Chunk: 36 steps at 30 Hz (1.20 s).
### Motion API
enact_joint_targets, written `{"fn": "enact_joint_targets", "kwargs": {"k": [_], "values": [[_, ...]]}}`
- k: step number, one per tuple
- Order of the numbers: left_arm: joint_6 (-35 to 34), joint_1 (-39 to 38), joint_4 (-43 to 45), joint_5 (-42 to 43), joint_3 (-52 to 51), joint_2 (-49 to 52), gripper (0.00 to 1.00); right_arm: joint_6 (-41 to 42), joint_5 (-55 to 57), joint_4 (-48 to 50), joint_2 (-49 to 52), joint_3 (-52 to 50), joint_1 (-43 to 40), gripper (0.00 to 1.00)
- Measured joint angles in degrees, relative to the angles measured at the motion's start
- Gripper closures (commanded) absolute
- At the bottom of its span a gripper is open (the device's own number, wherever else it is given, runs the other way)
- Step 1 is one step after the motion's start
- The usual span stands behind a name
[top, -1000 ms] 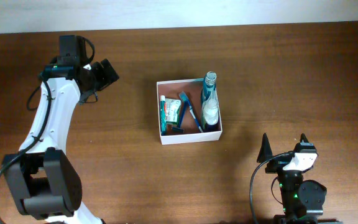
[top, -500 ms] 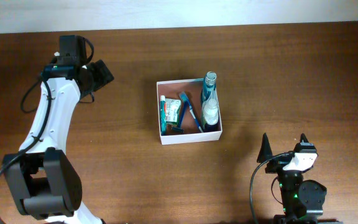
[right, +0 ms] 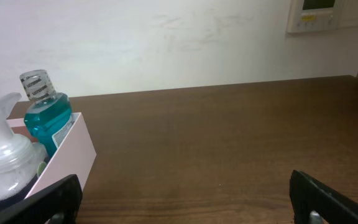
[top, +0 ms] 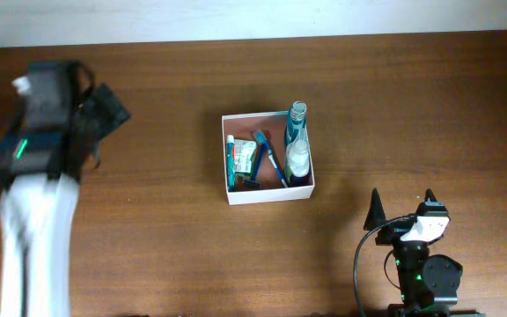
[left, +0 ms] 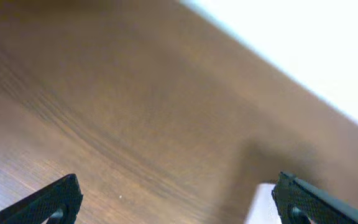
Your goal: Pack container
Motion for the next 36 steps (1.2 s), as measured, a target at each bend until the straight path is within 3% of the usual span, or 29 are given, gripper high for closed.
{"fn": "enact_joint_targets", "kwargs": {"k": [9,13,20,31,36], "values": [[0.0,-0.1,-4.6,-4.2,-2.3,-31.3,0.01,-0.2,0.0,0.0,0.0,0.0,0.0,0.02],[0.0,-0.1,-7.1,-7.2,-10.3,-43.0,0.01,-0.2,0.0,0.0,0.0,0.0,0.0,0.02],[0.0,-0.1,-3.3,-10.3,-27.0,-62.5,0.01,-0.2,0.0,0.0,0.0,0.0,0.0,0.02],[0.0,-0.1,15.2,-11.1,-50.5,-75.3,0.01,-0.4,0.0,0.0,0.0,0.0,0.0,0.02],[0.0,-0.1,23.9,-10.9,-57.8,-76.0,0.01,-0.5,0.0,0.0,0.0,0.0,0.0,0.02]]}}
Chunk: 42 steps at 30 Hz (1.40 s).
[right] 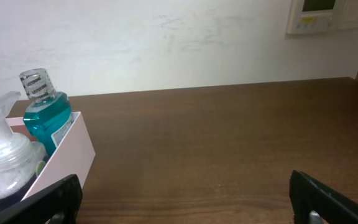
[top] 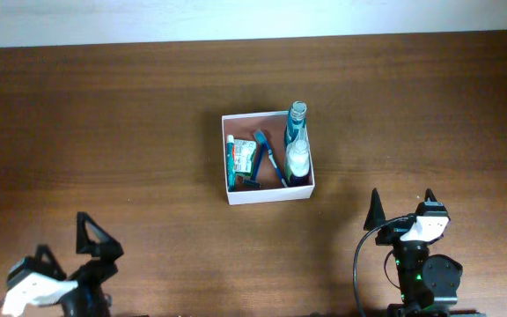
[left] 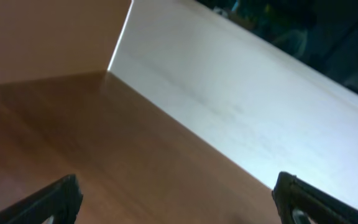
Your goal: Pack container
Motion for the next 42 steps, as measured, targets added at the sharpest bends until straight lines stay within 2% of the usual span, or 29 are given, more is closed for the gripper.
{"fn": "enact_joint_targets", "kwargs": {"k": [13,18,25,42], "values": [[0.3,0.0,30.7,4.8,-22.7,-0.1,0.01,0.0,0.0,0.0,0.0,0.0,0.0,0.02],[7.9,0.0,39.9,8.4,-27.3,-0.1,0.01,0.0,0.0,0.0,0.0,0.0,0.0,0.02],[14.6,0.0,38.6,12.8,-27.7,-0.1,0.01,0.0,0.0,0.0,0.0,0.0,0.0,0.02],[17.1,-2.7,30.4,17.2,-29.5,-0.1,0.01,0.0,0.0,0.0,0.0,0.0,0.0,0.02]]}}
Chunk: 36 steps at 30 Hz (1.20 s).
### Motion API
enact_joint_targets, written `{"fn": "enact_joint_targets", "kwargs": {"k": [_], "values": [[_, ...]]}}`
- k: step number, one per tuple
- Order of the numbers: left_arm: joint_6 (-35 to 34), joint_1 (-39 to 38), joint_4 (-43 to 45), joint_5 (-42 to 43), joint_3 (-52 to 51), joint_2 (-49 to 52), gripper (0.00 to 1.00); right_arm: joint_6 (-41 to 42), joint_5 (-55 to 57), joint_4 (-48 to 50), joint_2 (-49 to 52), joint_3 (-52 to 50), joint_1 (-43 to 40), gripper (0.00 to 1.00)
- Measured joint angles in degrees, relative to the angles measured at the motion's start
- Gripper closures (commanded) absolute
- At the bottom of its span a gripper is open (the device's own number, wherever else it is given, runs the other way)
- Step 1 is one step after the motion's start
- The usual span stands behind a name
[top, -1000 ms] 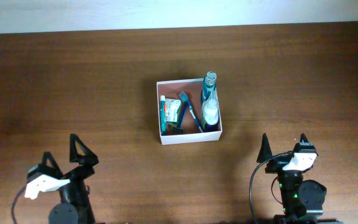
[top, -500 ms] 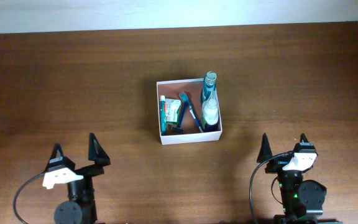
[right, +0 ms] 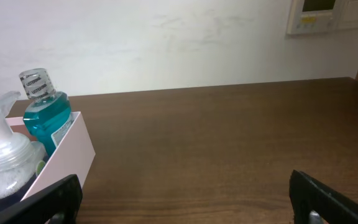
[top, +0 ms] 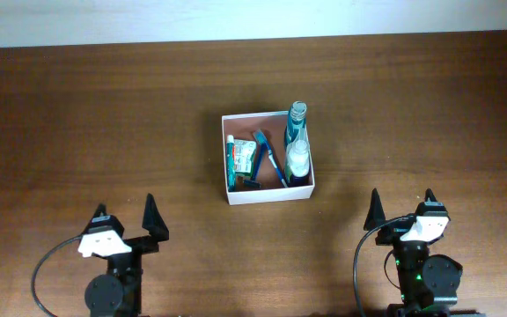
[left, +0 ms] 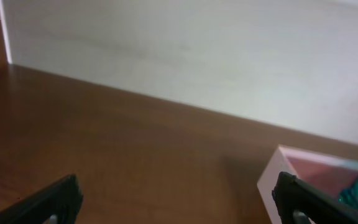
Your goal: Pack container
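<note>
A white box [top: 230, 193] stands mid-table. Inside it are a teal mouthwash bottle [top: 297, 123], a white pump bottle [top: 297, 158], a blue toothbrush [top: 267, 154], a blue razor [top: 247, 182] and a green-and-white tube [top: 231, 161]. My left gripper [top: 127, 216] rests near the front edge at the left, open and empty, with the box corner [left: 272, 177] showing to its right. My right gripper [top: 402, 202] sits at the front right, open and empty. Its view shows the mouthwash bottle [right: 42, 109] and pump bottle [right: 2, 162] at the left.
The wooden table [top: 104, 123] runs back to a white wall [right: 166, 43]. A wall panel [right: 319, 15] hangs at the upper right of the right wrist view. Nothing else lies on the tabletop.
My left arm has moved from the front left corner a little rightward and now faces the wall and box. Box, contents and right arm are unchanged.
The left arm was first raised over the far left of the table, blurred. Then it was down at the front left corner, camera tilted. Now it rests at the front left, level and open. The right arm stayed put throughout, and the box contents stayed the same.
</note>
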Motion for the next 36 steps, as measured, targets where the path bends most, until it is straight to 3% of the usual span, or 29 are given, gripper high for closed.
{"fn": "enact_joint_targets", "kwargs": {"k": [5,15,36], "values": [[0.9,0.0,-1.9,1.1,-0.2,0.0,0.01,0.0,0.0,0.0,0.0,0.0,0.0,0.02],[10.3,0.0,-2.1,2.4,-0.2,0.0,0.01,0.0,0.0,0.0,0.0,0.0,0.0,0.01],[11.7,0.0,-2.1,2.4,-0.2,0.0,0.01,0.0,0.0,0.0,0.0,0.0,0.0,0.02]]}}
